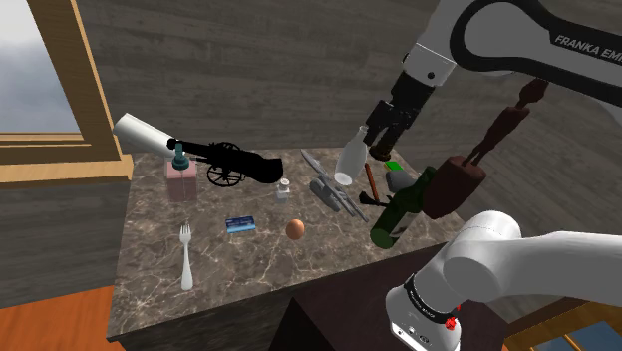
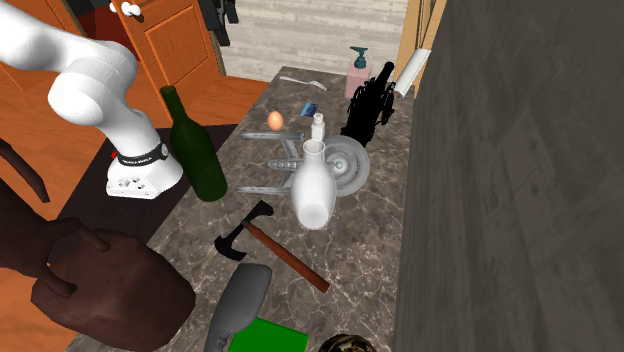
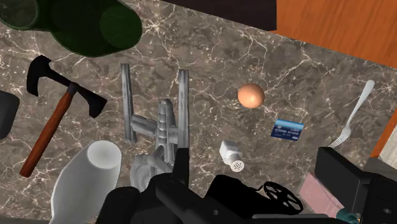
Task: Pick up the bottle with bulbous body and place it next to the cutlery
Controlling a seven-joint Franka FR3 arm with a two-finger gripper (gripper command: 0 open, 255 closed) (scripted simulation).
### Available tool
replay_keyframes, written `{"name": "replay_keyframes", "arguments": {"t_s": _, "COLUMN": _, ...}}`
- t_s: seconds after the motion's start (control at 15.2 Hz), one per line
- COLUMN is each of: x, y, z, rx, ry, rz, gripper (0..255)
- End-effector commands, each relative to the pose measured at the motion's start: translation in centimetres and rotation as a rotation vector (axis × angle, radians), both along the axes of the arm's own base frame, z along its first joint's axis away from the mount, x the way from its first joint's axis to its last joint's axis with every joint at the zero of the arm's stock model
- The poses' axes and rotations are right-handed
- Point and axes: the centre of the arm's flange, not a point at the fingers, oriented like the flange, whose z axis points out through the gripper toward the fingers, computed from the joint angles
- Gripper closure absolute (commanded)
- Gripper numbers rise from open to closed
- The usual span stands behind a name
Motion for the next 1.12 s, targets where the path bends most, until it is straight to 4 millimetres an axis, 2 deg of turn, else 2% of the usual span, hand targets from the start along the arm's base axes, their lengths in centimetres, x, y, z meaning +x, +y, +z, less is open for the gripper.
{"name": "replay_keyframes", "arguments": {"t_s": 0.0, "x": 0.0, "y": 0.0, "z": 0.0, "rx": 0.000, "ry": 0.000, "rz": 0.000, "gripper": 0}}
{"name": "replay_keyframes", "arguments": {"t_s": 1.06, "x": 12.3, "y": -14.9, "z": -7.5, "rx": -0.078, "ry": 0.067, "rz": -0.046, "gripper": 0}}
